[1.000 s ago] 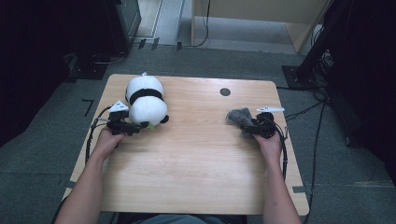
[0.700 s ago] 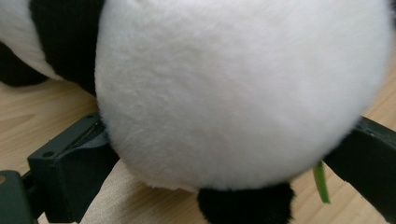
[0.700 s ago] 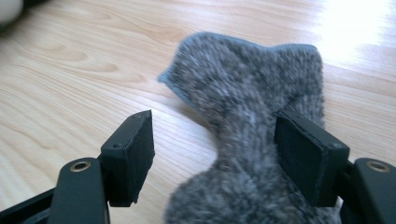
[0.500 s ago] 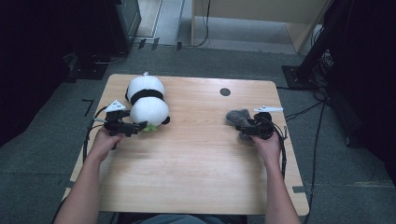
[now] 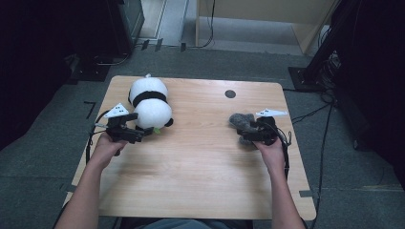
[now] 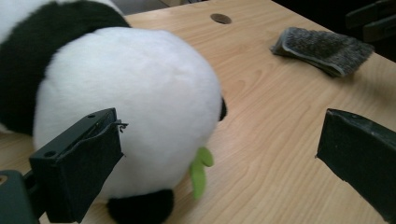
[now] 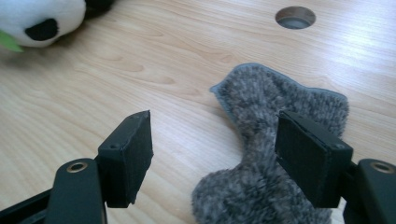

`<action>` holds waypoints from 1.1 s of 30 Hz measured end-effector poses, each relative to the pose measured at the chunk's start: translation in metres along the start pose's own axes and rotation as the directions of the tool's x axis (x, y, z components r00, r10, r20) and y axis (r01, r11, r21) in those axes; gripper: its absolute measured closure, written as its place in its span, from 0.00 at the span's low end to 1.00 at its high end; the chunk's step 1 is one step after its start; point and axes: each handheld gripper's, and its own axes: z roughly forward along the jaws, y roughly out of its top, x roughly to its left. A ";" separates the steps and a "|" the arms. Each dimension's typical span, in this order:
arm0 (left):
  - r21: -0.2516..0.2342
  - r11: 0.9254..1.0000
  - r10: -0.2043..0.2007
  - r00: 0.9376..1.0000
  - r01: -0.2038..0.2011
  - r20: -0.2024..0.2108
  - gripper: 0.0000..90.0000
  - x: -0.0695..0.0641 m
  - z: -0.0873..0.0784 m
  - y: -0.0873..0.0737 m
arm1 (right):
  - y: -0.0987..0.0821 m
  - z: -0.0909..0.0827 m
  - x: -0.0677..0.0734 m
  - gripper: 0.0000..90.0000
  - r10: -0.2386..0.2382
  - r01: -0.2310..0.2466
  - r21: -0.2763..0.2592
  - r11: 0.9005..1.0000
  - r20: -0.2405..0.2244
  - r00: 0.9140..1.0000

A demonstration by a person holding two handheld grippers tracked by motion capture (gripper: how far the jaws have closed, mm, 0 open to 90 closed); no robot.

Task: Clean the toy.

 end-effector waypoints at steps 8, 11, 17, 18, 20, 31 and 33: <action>0.011 1.000 0.015 0.997 -0.016 0.072 0.00 -0.022 0.009 0.000 | -0.005 -0.001 0.020 0.31 -0.026 0.027 0.004 1.000 -0.059 0.998; 0.005 1.000 0.009 0.995 -0.010 0.103 0.00 -0.028 0.014 0.001 | -0.005 0.002 0.027 0.31 -0.032 0.032 -0.003 0.999 -0.078 0.996; 0.024 0.999 0.033 0.989 -0.037 0.145 0.00 -0.040 0.030 0.000 | -0.009 0.011 0.041 0.31 -0.061 0.062 0.007 0.998 -0.107 0.992; 0.025 0.999 0.034 0.988 -0.039 0.152 0.00 -0.042 0.032 0.000 | -0.010 0.012 0.042 0.31 -0.070 0.072 0.006 0.997 -0.111 0.991; 0.034 0.998 0.044 0.986 -0.050 0.162 0.00 -0.046 0.037 -0.001 | -0.011 0.015 0.046 0.31 -0.071 0.073 0.012 0.997 -0.125 0.990; 0.082 0.987 0.121 0.976 -0.138 0.183 0.00 -0.075 0.070 -0.011 | -0.016 0.031 0.058 0.31 -0.109 0.112 0.007 0.994 -0.185 0.977; 0.100 0.983 0.136 0.972 -0.157 0.192 0.00 -0.082 0.078 -0.015 | -0.017 0.034 0.060 0.31 -0.115 0.119 0.012 0.993 -0.189 0.975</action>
